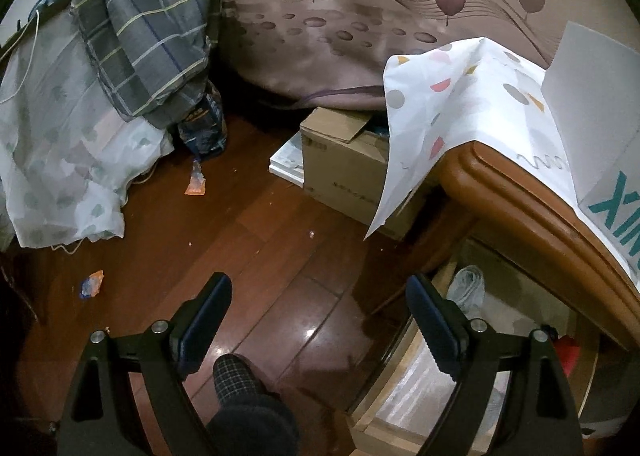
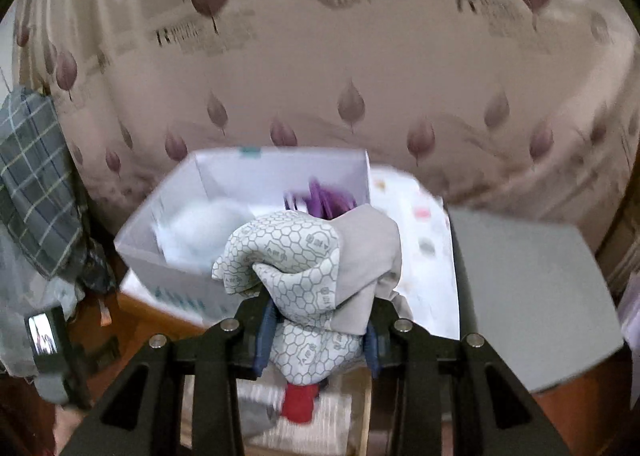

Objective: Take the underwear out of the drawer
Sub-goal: 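Carry the white hexagon-patterned sock with the right tool and release it into the shoe box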

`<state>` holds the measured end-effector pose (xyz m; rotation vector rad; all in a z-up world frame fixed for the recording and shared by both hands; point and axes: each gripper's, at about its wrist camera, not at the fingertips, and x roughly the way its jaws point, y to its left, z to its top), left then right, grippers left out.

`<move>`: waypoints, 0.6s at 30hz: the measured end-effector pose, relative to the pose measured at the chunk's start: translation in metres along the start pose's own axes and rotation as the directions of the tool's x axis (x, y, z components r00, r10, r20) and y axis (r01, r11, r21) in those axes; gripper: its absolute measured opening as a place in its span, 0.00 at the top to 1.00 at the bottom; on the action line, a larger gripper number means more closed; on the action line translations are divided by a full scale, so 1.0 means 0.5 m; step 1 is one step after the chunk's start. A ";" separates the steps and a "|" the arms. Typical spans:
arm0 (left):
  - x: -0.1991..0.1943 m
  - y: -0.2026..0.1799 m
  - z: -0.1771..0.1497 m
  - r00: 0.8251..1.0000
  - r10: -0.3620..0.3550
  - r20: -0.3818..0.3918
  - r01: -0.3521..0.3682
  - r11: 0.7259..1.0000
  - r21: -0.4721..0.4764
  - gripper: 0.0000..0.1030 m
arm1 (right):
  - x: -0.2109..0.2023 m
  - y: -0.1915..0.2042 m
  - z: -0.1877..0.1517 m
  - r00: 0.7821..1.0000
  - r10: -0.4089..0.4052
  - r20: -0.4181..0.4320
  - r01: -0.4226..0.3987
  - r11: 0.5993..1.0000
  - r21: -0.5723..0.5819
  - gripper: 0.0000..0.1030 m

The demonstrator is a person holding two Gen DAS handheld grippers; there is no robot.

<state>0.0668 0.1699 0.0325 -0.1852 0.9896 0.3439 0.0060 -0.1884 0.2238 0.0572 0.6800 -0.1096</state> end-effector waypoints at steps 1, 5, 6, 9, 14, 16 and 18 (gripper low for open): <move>0.002 0.002 0.001 1.000 0.003 -0.004 -0.003 1.000 -0.002 0.16 | 0.005 0.009 0.019 1.000 0.002 0.006 -0.002 1.000 -0.005 0.65; 0.007 0.012 0.004 1.000 0.000 -0.015 0.000 1.000 -0.015 0.16 | 0.059 0.049 0.077 1.000 0.012 -0.016 -0.012 0.999 -0.030 0.65; 0.008 0.015 0.005 1.000 0.003 -0.017 -0.003 1.000 -0.016 0.16 | 0.075 0.062 0.086 1.000 0.009 -0.025 -0.010 0.999 -0.039 0.65; 0.011 0.018 0.005 1.000 0.014 -0.020 -0.015 1.000 -0.013 0.16 | 0.141 0.093 0.095 0.997 0.010 -0.082 -0.014 0.999 -0.047 0.65; 0.012 0.020 0.005 1.000 0.010 -0.023 -0.010 1.000 -0.012 0.16 | 0.226 0.130 0.080 0.989 -0.016 -0.148 0.004 0.997 -0.077 0.65; 0.012 0.022 0.006 1.000 0.012 -0.024 -0.013 1.000 -0.009 0.16 | 0.248 0.143 0.073 0.987 -0.036 -0.154 0.021 0.995 -0.100 0.63; 0.012 0.022 0.005 1.000 0.009 -0.025 -0.009 1.000 -0.009 0.16 | 0.266 0.152 0.069 0.985 -0.041 -0.170 0.021 0.993 -0.115 0.59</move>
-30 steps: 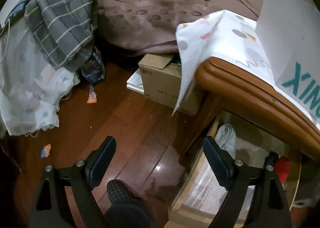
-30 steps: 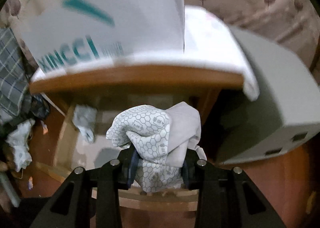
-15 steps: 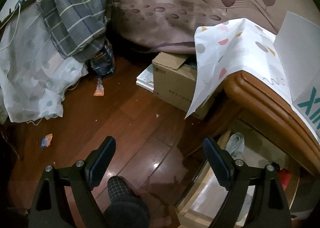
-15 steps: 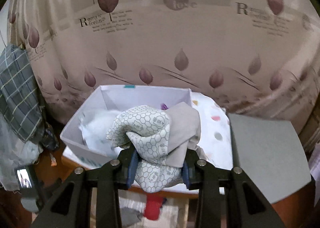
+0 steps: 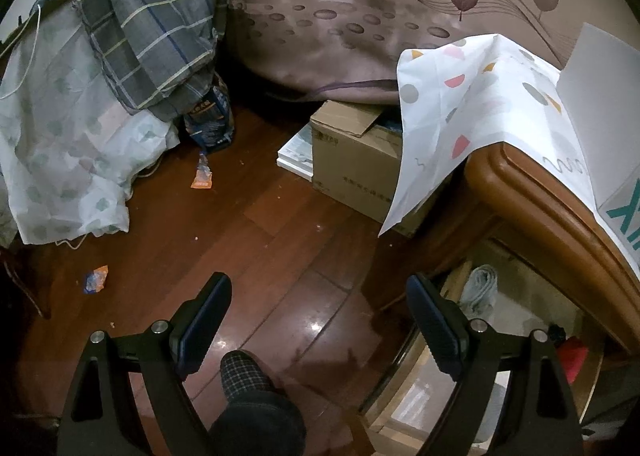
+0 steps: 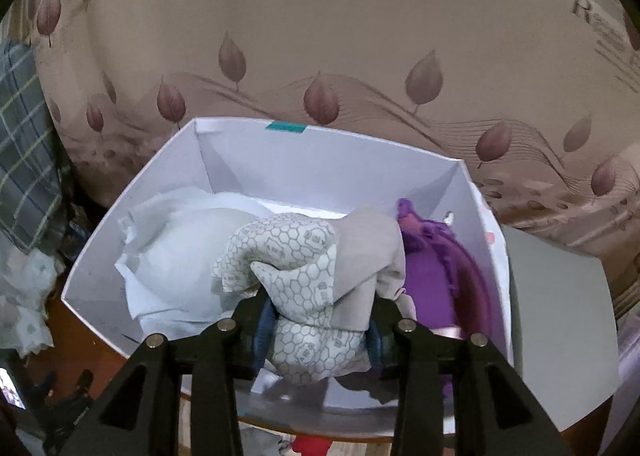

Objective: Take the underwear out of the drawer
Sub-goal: 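Carry the white hexagon-patterned sock with the right tool and release it into the shoe box, then move the right tool back down into the drawer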

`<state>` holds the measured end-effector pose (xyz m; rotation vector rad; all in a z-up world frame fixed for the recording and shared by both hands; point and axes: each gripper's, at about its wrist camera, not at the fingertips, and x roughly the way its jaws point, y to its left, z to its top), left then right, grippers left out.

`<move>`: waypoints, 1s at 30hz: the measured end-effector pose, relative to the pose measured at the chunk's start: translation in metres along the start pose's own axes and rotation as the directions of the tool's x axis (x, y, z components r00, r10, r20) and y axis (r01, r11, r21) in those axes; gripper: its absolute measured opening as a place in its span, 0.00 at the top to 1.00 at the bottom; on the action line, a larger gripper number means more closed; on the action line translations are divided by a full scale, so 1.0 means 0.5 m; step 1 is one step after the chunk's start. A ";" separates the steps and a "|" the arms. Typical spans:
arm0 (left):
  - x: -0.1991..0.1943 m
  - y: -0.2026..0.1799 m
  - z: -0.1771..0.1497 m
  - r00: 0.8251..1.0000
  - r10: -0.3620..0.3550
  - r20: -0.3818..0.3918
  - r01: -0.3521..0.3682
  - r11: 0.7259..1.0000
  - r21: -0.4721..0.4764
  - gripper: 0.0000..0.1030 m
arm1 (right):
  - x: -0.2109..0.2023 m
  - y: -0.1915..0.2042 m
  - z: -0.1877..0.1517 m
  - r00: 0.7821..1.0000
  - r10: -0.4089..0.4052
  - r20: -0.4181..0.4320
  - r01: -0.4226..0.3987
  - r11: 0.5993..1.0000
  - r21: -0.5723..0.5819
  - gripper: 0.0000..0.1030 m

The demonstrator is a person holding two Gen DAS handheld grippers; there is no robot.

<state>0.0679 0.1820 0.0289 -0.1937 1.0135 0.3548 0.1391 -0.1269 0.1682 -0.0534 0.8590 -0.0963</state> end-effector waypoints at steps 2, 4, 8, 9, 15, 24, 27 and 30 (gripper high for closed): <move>0.000 0.001 0.000 1.000 -0.002 -0.002 0.002 1.000 0.005 0.16 | 0.019 0.010 -0.001 1.000 0.006 -0.029 -0.006 1.000 -0.007 0.56; -0.001 0.002 0.000 1.000 -0.004 0.000 0.004 1.000 0.009 0.16 | 0.028 0.014 -0.007 0.999 0.008 -0.036 -0.008 1.000 0.004 0.48; -0.001 -0.001 -0.002 1.000 -0.005 0.001 0.005 1.000 0.009 0.16 | 0.025 0.018 -0.013 0.999 0.014 -0.036 -0.014 1.000 0.001 0.37; -0.001 -0.001 -0.001 1.000 -0.004 0.001 0.004 1.000 0.010 0.16 | 0.025 0.018 -0.012 0.999 0.010 -0.039 -0.010 1.000 -0.003 0.33; 0.001 -0.008 -0.003 1.000 -0.005 0.001 0.005 1.000 0.022 0.16 | -0.026 0.016 -0.006 1.000 0.010 -0.007 -0.010 1.000 -0.011 0.24; 0.003 -0.034 -0.013 1.000 -0.003 0.008 0.003 0.999 0.051 0.16 | -0.149 -0.002 -0.018 0.997 0.039 0.060 -0.037 0.999 -0.028 0.24; 0.003 -0.036 -0.013 1.000 -0.004 0.008 0.003 0.999 0.054 0.16 | -0.182 -0.013 -0.054 0.997 0.059 0.052 -0.057 0.998 -0.038 0.24; 0.003 -0.038 -0.014 1.000 0.003 0.009 -0.003 0.998 0.056 0.16 | -0.193 -0.027 -0.101 0.997 0.070 0.035 -0.068 0.997 -0.038 0.24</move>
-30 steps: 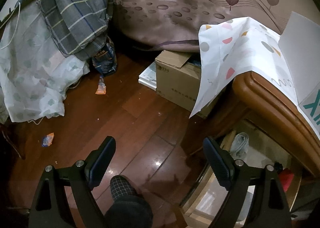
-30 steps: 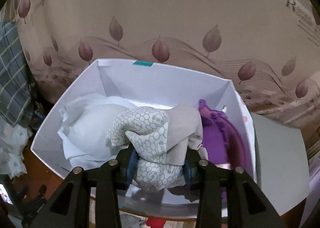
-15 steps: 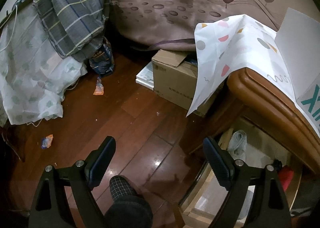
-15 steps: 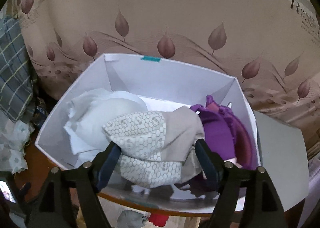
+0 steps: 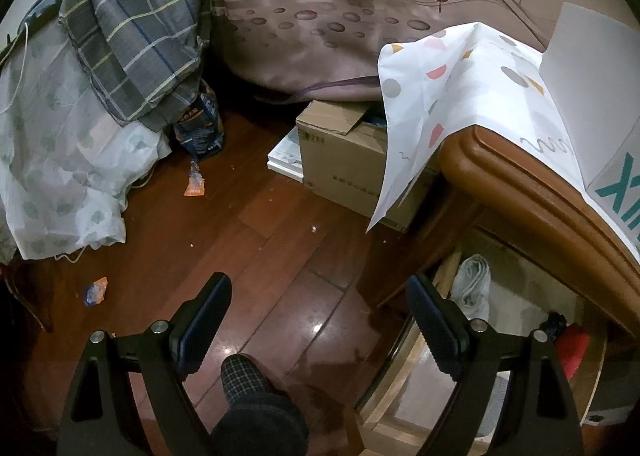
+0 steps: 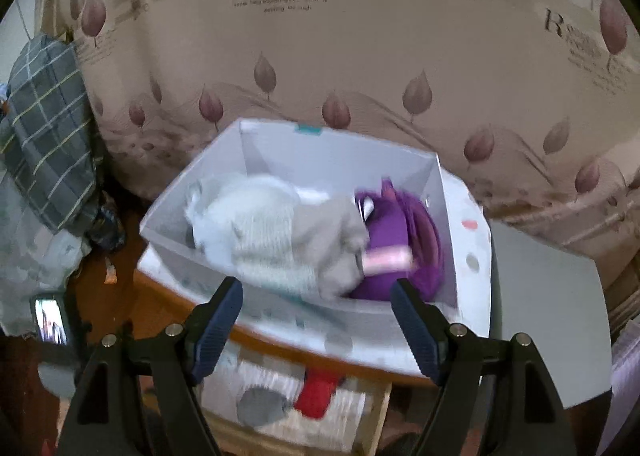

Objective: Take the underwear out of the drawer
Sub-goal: 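Move the right tool back down into the drawer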

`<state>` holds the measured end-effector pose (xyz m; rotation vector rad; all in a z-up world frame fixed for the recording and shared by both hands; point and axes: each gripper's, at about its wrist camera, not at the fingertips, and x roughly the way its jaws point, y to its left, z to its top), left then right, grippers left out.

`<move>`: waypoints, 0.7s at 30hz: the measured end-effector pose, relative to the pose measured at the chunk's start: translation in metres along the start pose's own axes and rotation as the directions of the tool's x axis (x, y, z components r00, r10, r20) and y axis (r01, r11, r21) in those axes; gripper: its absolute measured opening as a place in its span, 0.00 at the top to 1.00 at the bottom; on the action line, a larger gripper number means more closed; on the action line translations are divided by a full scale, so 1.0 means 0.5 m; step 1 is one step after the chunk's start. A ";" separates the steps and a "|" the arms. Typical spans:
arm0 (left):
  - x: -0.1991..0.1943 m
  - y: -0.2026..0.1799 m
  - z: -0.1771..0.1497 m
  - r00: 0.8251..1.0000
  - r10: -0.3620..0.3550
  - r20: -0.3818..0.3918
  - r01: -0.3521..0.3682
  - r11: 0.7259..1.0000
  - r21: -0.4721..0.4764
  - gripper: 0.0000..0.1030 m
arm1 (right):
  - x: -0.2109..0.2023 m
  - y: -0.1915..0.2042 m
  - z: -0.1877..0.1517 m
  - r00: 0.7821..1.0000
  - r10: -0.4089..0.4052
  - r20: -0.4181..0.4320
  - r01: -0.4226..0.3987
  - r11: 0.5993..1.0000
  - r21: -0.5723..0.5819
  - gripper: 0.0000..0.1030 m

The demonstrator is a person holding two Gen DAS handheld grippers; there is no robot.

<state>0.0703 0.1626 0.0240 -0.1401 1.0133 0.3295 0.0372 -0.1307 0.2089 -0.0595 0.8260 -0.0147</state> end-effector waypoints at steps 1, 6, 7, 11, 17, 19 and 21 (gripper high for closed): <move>0.000 0.000 0.000 1.000 0.000 -0.005 0.000 1.000 0.002 0.16 | -0.001 -0.006 -0.028 1.000 0.008 -0.016 -0.008 1.000 0.003 0.24; -0.003 0.000 0.000 1.000 -0.003 -0.001 0.003 1.000 0.007 0.16 | 0.040 -0.018 -0.147 0.991 0.026 -0.129 -0.026 1.000 0.004 0.24; -0.004 0.001 0.001 1.000 -0.003 -0.003 0.003 1.000 0.010 0.16 | 0.062 -0.020 -0.178 0.985 0.033 -0.172 -0.033 0.999 0.006 0.24; -0.003 0.006 0.006 1.000 -0.006 -0.013 0.006 1.000 0.005 0.16 | 0.157 -0.020 -0.276 0.952 0.045 -0.304 -0.037 0.999 0.032 0.24; -0.005 0.007 0.009 1.000 -0.002 -0.008 0.002 1.000 0.002 0.15 | 0.300 -0.003 -0.363 0.910 0.072 -0.408 -0.065 0.997 0.031 0.24; -0.004 0.005 0.007 1.000 -0.001 -0.009 0.001 1.000 0.002 0.15 | 0.334 -0.003 -0.371 0.906 0.060 -0.419 -0.051 0.998 0.033 0.24; -0.004 0.005 0.007 1.000 -0.008 -0.013 0.008 1.000 0.003 0.15 | 0.358 -0.004 -0.371 0.907 0.046 -0.419 -0.032 0.999 0.041 0.24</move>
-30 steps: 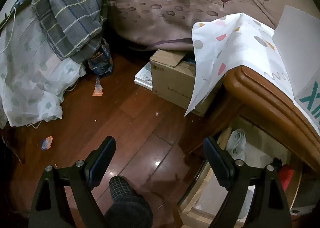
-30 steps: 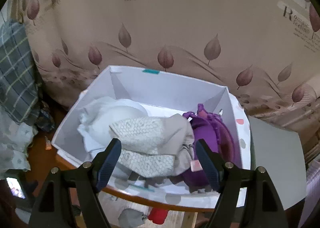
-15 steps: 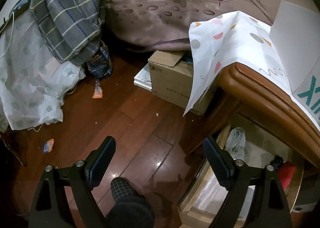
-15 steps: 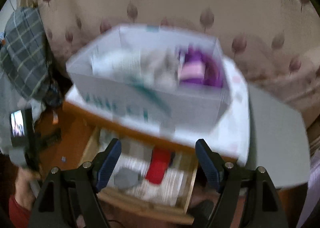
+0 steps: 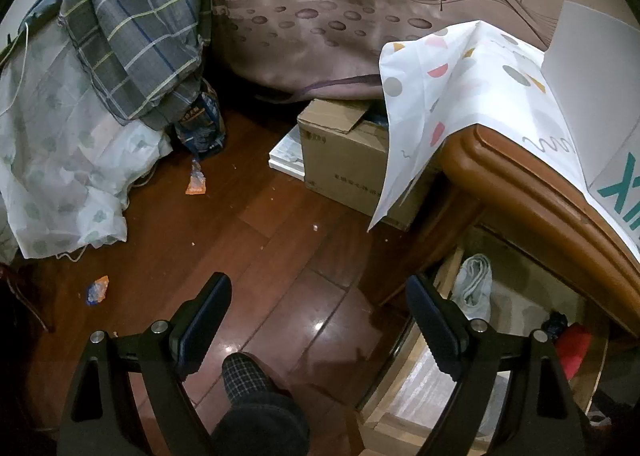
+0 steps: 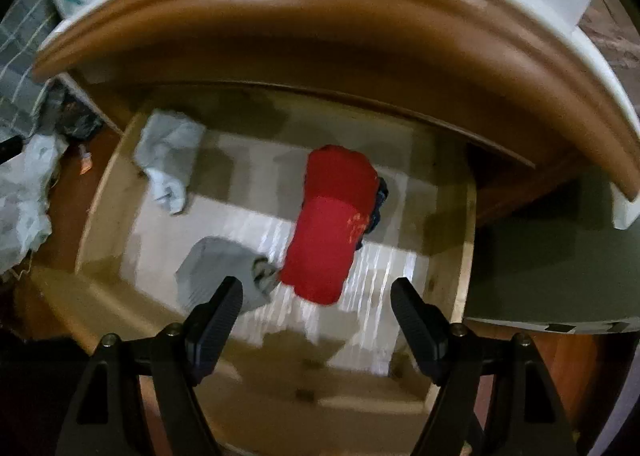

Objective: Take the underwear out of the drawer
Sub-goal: 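Move the right tool back down into the drawer, then grasp the red sock in the drawer with the right tool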

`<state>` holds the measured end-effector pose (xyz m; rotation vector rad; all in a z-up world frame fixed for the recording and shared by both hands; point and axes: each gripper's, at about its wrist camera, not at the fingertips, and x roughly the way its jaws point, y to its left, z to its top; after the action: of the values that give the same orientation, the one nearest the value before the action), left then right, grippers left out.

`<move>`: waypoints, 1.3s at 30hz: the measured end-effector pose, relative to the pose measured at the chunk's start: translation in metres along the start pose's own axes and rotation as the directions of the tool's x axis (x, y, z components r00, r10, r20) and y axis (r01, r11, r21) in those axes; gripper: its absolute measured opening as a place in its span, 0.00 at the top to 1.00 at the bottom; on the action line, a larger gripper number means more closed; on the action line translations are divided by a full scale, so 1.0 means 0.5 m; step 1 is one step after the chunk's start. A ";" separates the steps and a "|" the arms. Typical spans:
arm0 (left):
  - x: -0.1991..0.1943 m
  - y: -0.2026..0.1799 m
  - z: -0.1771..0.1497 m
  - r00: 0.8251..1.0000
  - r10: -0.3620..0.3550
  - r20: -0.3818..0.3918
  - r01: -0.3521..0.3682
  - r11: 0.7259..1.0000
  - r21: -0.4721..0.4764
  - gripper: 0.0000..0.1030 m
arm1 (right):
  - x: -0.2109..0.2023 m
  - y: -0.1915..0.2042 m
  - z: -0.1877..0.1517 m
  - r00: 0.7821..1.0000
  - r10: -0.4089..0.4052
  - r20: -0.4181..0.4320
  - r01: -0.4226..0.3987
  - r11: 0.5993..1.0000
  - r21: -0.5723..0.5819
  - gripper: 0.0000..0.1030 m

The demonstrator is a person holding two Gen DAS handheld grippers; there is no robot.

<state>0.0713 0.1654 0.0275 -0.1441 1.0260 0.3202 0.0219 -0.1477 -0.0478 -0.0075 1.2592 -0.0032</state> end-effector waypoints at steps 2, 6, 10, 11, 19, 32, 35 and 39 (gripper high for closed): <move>-0.001 -0.001 0.001 1.000 -0.003 -0.003 0.003 1.000 0.007 0.15 | 0.021 -0.002 0.006 1.000 0.004 -0.002 -0.004 1.000 0.021 0.24; -0.004 -0.004 -0.001 1.000 -0.001 0.003 0.001 1.000 0.024 0.15 | 0.061 0.008 0.012 0.999 -0.006 -0.041 0.006 1.000 0.007 0.24; -0.004 -0.003 -0.001 1.000 -0.003 -0.001 0.003 1.000 0.019 0.15 | 0.076 0.011 0.026 0.998 -0.022 -0.062 0.021 1.000 -0.014 0.24; -0.003 -0.003 -0.001 1.000 -0.002 -0.003 0.002 1.000 0.016 0.15 | 0.080 0.010 0.029 0.998 -0.029 -0.064 0.028 0.999 -0.014 0.24; -0.003 -0.006 0.002 1.000 -0.015 -0.013 0.015 1.000 0.027 0.15 | 0.118 0.038 0.033 0.990 -0.097 -0.099 0.089 0.993 -0.076 0.24; -0.004 -0.014 0.002 1.000 -0.018 -0.011 0.018 0.999 0.036 0.15 | 0.168 0.074 0.074 0.965 -0.187 -0.184 0.142 0.962 -0.234 0.25; -0.004 -0.015 0.001 1.000 -0.018 -0.008 0.018 0.999 0.033 0.15 | 0.186 0.082 0.086 0.956 -0.236 -0.176 0.183 0.944 -0.276 0.25; -0.002 -0.015 0.003 1.000 -0.024 -0.008 0.025 0.999 0.044 0.15 | 0.224 0.083 0.083 0.934 -0.278 -0.226 0.194 0.923 -0.333 0.36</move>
<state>0.0743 0.1585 0.0289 -0.1182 1.0371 0.2747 0.0955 -0.1066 -0.1422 -0.4435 1.5151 -0.0203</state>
